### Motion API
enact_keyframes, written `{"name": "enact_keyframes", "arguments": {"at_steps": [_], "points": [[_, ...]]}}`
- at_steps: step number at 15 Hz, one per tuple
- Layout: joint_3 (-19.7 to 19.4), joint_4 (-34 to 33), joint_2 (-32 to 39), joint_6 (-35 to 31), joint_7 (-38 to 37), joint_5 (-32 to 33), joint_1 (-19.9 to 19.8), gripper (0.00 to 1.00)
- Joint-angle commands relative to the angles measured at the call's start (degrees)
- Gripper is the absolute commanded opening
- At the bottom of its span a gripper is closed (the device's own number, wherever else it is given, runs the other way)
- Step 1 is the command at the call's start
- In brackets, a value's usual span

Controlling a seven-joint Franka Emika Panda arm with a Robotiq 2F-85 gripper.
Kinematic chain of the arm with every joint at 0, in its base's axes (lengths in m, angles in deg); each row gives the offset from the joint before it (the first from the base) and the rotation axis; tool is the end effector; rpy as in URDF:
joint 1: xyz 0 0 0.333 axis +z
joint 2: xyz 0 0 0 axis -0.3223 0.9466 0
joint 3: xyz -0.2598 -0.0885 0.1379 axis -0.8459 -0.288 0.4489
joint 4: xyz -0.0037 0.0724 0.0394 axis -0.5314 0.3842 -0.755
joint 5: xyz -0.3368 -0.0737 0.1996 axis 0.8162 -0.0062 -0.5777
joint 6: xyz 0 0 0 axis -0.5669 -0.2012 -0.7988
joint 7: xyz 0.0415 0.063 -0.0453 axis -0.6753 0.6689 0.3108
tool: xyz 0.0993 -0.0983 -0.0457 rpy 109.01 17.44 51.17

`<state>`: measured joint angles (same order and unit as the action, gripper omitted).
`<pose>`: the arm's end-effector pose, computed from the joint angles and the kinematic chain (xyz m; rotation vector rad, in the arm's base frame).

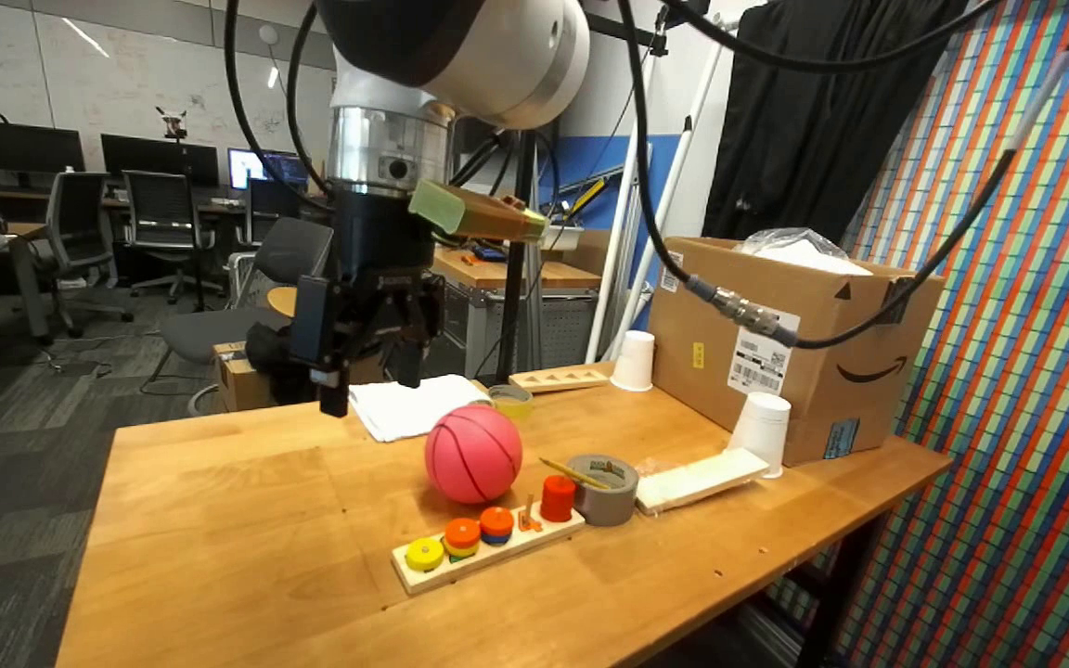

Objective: Move the basketball to the right.

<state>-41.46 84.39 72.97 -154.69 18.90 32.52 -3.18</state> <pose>0.5200 0.3195 0.4045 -2.9249 -0.9346 0.0330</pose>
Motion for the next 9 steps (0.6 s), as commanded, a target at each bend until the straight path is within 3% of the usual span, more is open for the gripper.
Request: {"name": "enact_keyframes", "arguments": {"at_steps": [1, 4, 9], "points": [[-0.6, -5.3, 5.5, 0.6, 0.1, -5.6, -0.9, 1.0], [-1.0, -6.8, 8.7, 0.2, 0.3, -12.2, -2.6, 1.0], [-0.6, -7.3, 12.3, -0.4, 6.7, -28.3, -7.7, 1.0]]}}
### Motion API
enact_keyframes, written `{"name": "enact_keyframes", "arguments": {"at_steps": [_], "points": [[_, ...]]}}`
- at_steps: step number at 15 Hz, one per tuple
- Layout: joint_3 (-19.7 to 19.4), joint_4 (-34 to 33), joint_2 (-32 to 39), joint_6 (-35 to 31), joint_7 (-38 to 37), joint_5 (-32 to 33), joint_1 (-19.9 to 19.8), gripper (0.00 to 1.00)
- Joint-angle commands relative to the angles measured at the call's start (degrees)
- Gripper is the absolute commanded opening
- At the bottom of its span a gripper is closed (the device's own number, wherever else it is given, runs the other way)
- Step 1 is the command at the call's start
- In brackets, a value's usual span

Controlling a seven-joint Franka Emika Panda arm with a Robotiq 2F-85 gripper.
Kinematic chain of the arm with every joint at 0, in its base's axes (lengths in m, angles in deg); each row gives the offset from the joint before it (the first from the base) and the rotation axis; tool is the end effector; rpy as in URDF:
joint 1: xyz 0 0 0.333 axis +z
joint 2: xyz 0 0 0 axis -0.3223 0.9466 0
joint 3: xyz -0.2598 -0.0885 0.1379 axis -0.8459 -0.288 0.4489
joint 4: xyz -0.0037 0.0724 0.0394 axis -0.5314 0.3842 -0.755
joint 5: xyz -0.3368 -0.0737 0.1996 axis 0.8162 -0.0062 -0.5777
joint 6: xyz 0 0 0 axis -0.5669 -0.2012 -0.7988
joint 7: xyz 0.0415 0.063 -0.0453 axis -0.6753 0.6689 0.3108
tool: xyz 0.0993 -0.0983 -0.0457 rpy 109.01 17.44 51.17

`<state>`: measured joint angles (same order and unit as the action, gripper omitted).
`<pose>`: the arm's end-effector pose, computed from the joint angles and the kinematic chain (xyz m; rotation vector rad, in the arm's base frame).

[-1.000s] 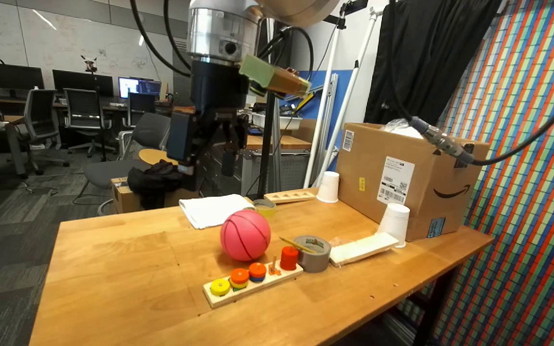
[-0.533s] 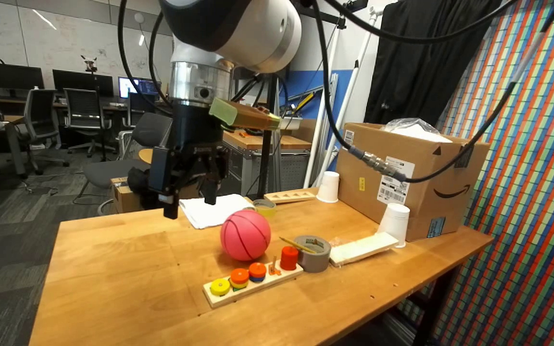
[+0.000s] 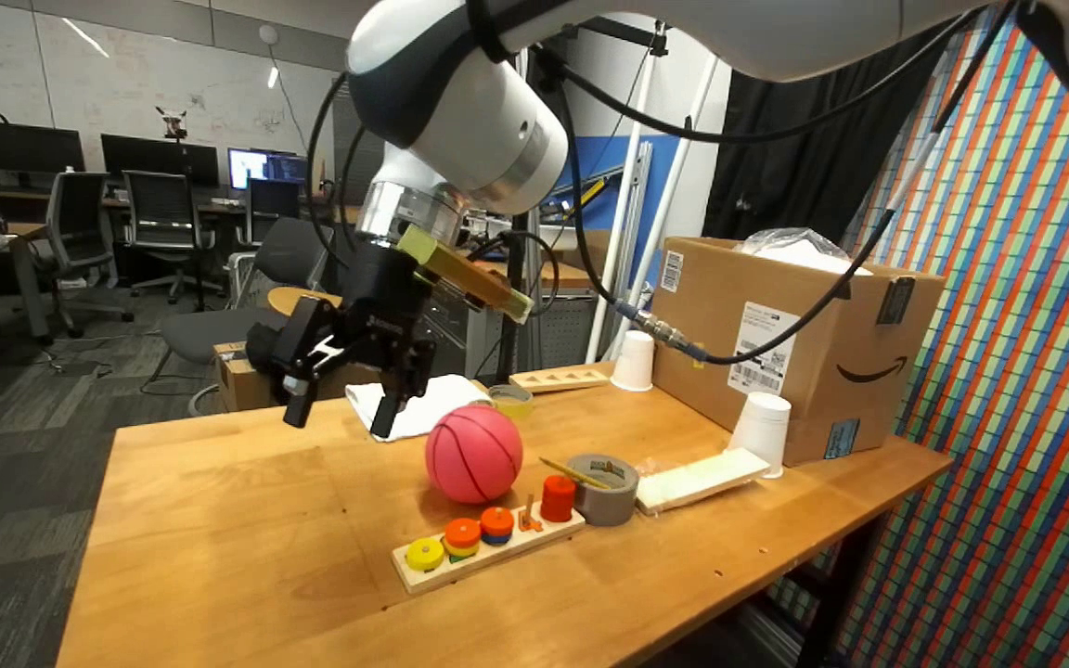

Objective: Move the basketball to the right.

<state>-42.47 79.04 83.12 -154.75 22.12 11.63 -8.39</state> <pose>0.5681 0.3037 0.3510 -2.6500 -0.5422 0.2115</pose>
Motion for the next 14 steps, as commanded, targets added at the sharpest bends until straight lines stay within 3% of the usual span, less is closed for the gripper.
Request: {"name": "enact_keyframes", "arguments": {"at_steps": [1, 7, 14], "points": [[0.5, -1.9, 2.4, -0.4, 4.9, -10.0, -3.4, 1.0], [-0.9, -0.2, 2.6, -1.0, 9.4, -16.9, -5.9, 1.0], [-2.9, 2.9, 1.5, -3.2, 10.3, -15.0, -5.7, 1.0]]}}
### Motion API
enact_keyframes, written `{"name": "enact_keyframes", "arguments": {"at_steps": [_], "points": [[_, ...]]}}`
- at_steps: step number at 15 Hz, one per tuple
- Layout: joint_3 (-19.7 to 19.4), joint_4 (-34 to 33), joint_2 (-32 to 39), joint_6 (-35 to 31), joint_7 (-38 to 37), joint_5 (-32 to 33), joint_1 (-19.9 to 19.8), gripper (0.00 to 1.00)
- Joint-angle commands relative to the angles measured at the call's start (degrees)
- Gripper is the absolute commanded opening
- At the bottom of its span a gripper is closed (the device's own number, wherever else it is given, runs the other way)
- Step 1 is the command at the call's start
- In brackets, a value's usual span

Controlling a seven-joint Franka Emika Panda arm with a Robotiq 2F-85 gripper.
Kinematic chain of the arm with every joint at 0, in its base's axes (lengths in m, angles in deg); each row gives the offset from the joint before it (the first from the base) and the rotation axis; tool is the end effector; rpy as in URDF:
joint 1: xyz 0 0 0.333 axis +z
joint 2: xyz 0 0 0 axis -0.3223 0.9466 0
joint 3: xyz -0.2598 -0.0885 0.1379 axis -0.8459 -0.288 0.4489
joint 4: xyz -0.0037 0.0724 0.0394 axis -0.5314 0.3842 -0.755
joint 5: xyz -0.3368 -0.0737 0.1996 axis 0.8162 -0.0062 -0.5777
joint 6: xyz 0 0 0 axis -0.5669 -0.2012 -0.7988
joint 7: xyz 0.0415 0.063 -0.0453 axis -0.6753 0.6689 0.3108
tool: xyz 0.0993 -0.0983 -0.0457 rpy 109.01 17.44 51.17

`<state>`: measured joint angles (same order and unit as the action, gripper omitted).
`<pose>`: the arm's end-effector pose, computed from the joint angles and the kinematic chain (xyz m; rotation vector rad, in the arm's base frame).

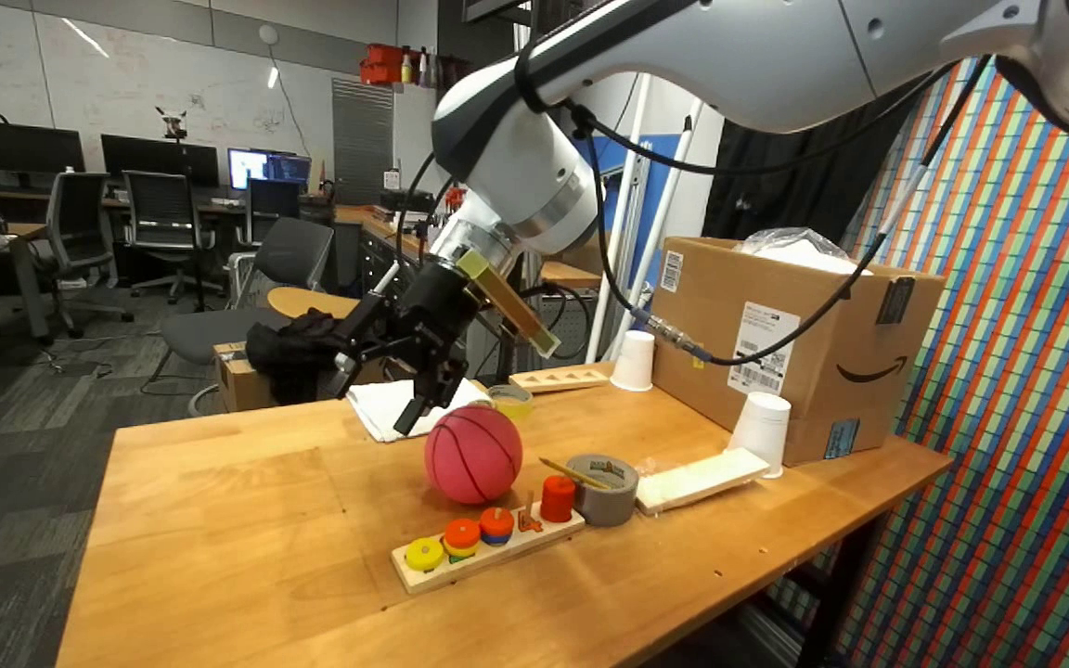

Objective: Move the basketball to the right.

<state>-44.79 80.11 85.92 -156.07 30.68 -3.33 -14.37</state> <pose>0.6044 0.2417 0.3241 -2.4486 -0.3238 0.1767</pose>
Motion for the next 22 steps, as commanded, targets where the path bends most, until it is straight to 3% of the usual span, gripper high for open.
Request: {"name": "enact_keyframes", "arguments": {"at_steps": [1, 14, 17, 22], "points": [[-0.7, 2.2, -1.5, -2.5, 2.3, 0.5, 0.4, 1.0], [-5.4, 7.6, -7.5, -3.9, 1.0, 16.2, -1.3, 1.0], [-9.4, 8.3, -13.2, -2.7, -1.2, 25.8, -3.1, 1.0], [-13.6, 15.5, -26.5, -9.7, -1.2, 27.8, -6.8, 1.0]]}}
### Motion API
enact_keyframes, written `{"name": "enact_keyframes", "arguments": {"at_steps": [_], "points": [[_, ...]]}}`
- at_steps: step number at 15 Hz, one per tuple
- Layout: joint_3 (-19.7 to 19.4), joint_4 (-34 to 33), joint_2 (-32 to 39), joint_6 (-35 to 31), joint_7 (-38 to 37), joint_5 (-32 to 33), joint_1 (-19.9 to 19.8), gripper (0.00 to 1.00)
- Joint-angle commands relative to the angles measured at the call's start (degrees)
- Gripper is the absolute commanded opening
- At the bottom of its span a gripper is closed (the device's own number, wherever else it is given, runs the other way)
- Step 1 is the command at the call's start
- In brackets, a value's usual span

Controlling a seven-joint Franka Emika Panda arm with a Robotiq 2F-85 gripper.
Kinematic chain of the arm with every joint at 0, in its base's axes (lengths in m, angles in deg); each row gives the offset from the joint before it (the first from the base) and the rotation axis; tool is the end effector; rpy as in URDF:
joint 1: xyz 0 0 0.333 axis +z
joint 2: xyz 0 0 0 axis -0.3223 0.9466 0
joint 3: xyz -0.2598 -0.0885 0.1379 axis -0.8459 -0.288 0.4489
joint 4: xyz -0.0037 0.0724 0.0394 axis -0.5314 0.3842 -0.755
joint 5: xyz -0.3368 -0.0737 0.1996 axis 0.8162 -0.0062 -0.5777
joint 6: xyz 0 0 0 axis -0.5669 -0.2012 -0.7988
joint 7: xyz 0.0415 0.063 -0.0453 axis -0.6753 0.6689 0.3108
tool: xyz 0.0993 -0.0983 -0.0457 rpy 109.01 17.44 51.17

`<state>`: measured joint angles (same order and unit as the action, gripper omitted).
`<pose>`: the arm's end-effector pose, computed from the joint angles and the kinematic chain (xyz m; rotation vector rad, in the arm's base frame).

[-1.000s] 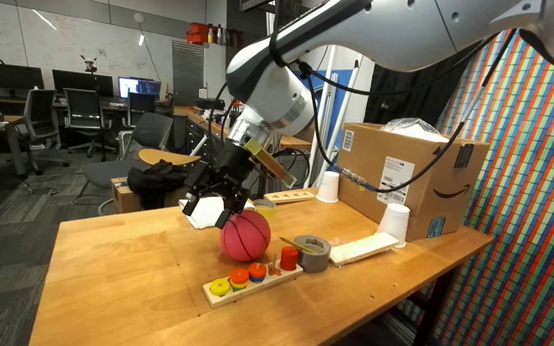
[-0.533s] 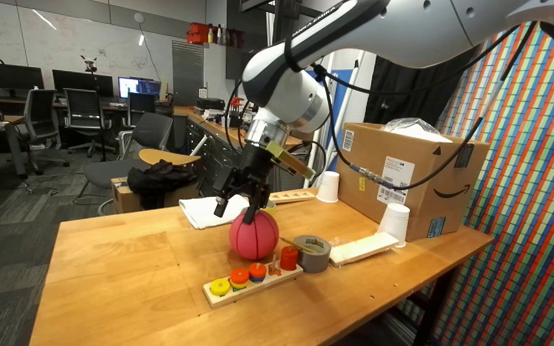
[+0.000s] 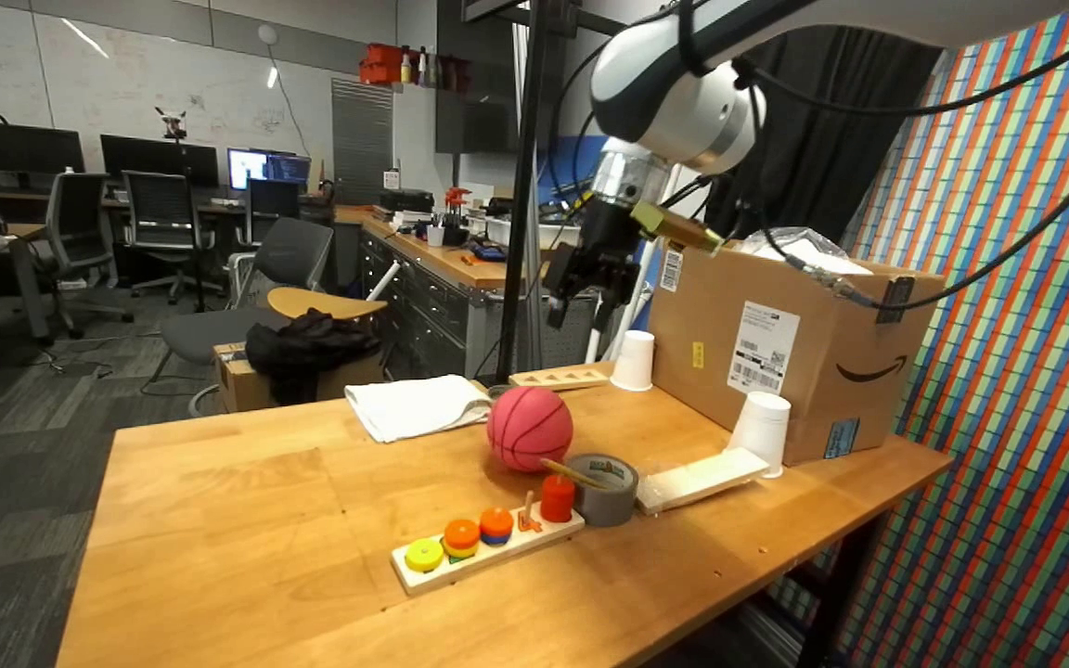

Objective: Move the basketball to the right.

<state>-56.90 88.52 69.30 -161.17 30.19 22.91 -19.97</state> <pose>0.6072 0.0125 0.4167 -2.9604 -0.2697 -0.1765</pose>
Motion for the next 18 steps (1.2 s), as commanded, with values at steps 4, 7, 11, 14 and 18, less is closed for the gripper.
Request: {"name": "enact_keyframes", "arguments": {"at_steps": [4, 7, 11, 14, 18], "points": [[-0.9, 12.4, -16.8, -7.7, 0.0, 2.0, 0.5, 1.0], [1.7, 15.8, -19.5, -11.0, -0.2, 0.6, 4.1, 1.0], [6.5, 16.7, -17.2, -15.4, -3.0, 0.5, 9.6, 1.0], [9.6, 15.0, -13.7, -16.7, -5.6, 2.2, 12.2, 1.0], [12.5, 11.7, -8.2, -16.3, -7.7, 4.0, 14.5, 1.0]]}}
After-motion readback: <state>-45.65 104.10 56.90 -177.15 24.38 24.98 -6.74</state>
